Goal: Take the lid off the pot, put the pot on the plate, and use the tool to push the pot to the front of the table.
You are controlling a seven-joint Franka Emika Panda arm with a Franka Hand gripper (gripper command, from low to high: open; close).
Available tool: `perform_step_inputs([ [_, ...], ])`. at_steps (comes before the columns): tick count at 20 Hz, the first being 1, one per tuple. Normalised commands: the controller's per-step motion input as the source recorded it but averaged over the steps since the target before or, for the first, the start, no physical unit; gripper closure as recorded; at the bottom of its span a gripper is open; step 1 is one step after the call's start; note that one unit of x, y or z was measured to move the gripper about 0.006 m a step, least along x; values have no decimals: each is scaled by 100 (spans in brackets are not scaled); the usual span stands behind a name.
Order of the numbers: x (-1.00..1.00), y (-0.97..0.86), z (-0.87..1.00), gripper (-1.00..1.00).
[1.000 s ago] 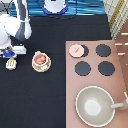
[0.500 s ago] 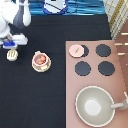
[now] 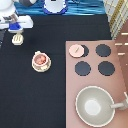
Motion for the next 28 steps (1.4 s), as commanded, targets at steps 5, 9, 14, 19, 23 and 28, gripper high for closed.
perform_step_inputs([
  [5,-5,72,-40,100],
  [9,37,54,-20,100],
  [14,43,42,-12,100],
  [19,44,18,-5,100],
  [23,-1,0,-30,100],
  [28,-45,0,-39,100],
])
